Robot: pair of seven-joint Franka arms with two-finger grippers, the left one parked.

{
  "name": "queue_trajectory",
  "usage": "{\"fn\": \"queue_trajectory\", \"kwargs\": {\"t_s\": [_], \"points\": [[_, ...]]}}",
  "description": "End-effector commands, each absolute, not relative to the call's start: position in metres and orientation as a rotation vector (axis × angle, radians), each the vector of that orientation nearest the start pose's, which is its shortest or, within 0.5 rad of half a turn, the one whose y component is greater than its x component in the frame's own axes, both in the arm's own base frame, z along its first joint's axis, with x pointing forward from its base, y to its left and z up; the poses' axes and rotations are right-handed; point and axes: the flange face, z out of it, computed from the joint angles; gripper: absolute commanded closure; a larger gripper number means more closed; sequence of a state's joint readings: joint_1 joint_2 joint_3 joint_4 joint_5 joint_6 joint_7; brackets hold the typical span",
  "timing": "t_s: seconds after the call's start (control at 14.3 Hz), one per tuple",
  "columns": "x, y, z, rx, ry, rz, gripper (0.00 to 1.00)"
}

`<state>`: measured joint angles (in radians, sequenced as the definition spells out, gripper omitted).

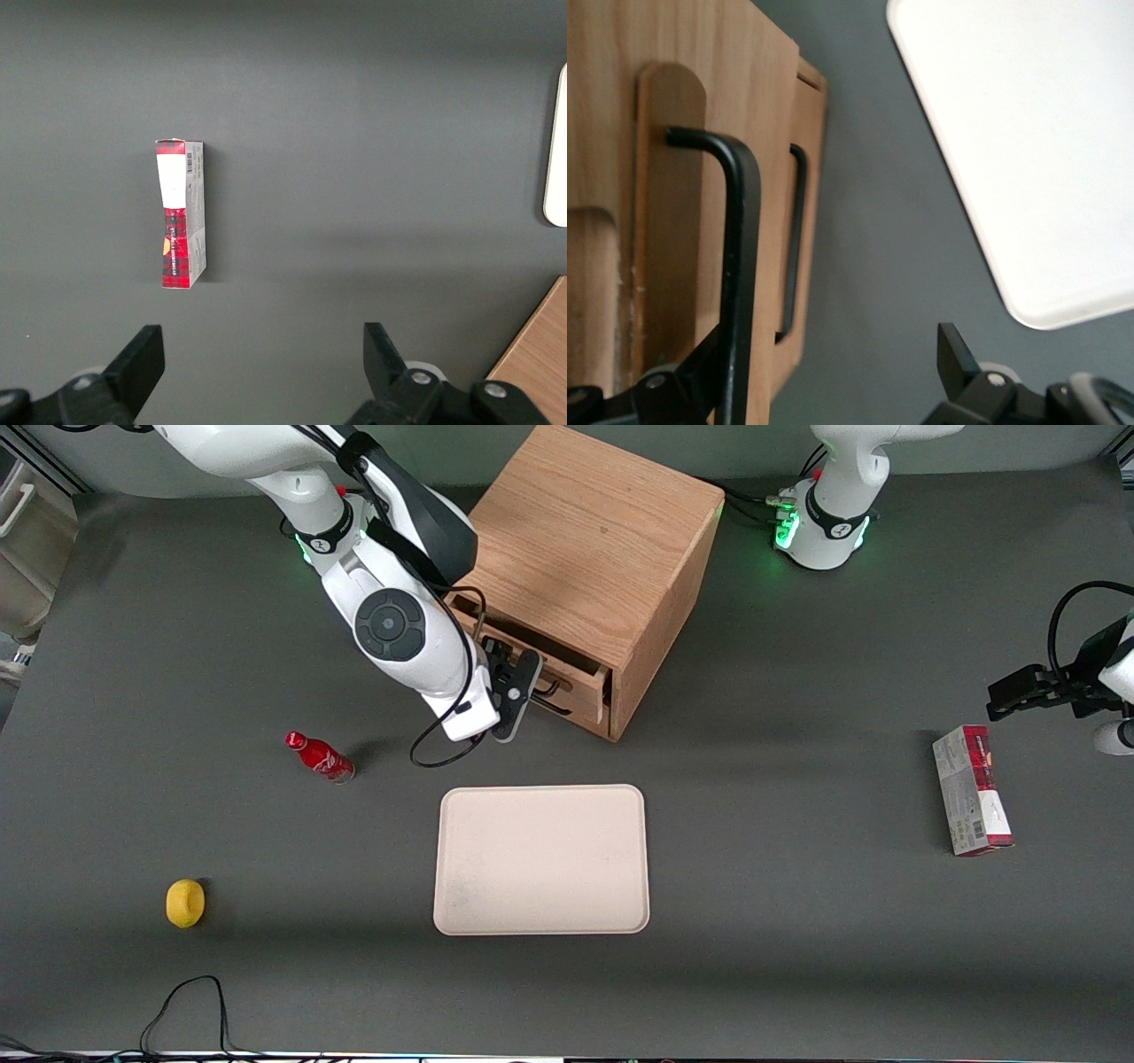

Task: Open upper drawer
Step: 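Pull the upper drawer outward by its handle with the right gripper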

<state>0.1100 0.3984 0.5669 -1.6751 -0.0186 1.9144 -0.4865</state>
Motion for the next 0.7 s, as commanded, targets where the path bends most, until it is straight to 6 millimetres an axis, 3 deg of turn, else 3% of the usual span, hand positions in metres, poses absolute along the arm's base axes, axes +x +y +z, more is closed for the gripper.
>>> {"fn": "queue_trajectory", "kwargs": {"t_s": [0.0, 0.63], "points": [[0.545, 0.36, 0.4, -2.473, -1.649, 0.124, 0.0], [0.626, 0.272, 0.411, -2.624, -1.497, 0.028, 0.0]]}}
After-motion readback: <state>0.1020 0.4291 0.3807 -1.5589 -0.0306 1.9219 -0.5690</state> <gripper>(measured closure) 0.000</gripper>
